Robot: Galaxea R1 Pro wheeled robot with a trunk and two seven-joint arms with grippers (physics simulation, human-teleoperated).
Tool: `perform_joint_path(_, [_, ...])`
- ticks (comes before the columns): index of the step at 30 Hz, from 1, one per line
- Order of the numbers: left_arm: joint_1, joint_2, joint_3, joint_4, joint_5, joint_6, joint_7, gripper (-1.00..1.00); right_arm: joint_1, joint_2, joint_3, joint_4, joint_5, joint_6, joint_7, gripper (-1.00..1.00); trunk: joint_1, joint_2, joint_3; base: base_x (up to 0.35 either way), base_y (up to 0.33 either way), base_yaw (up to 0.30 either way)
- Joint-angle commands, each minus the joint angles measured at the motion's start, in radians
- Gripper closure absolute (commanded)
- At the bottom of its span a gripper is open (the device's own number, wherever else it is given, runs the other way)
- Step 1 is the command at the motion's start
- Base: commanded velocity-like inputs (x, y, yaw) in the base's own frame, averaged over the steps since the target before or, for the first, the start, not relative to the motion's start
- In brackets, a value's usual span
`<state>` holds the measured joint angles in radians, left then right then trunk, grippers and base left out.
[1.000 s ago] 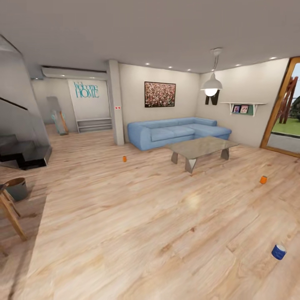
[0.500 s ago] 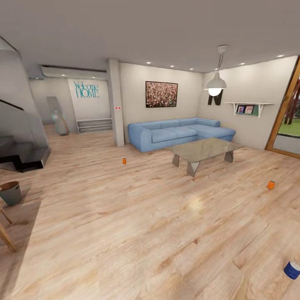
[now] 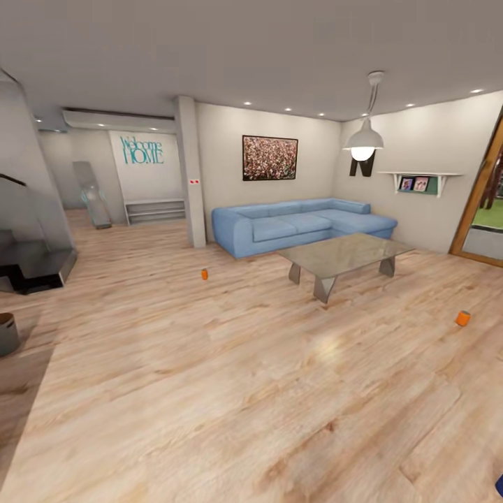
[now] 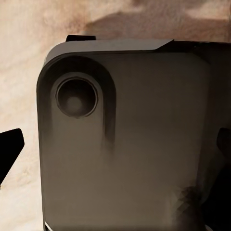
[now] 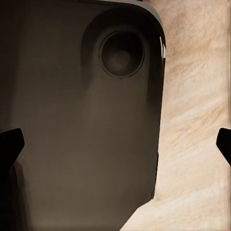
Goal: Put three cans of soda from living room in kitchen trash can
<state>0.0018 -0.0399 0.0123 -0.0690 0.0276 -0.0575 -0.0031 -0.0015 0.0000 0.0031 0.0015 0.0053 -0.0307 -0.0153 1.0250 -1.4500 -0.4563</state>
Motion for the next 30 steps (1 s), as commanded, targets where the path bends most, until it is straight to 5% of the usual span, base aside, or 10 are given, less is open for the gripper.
perform_joint_path(1, [0.000, 0.000, 0.000, 0.000, 0.000, 0.000, 0.000, -1.00, 0.000, 0.000, 0.000, 0.000, 0.000, 0.000, 0.000, -1.00, 0.000, 0.000, 0.000, 0.335, -0.077, 0.000])
perform_joint_path(30, [0.000, 0.002, 0.000, 0.000, 0.000, -0.001, 0.000, -1.00, 0.000, 0.000, -0.002, 0.000, 0.002, -0.023, 0.000, -1.00, 0.000, 0.000, 0.000, 0.335, -0.077, 0.195])
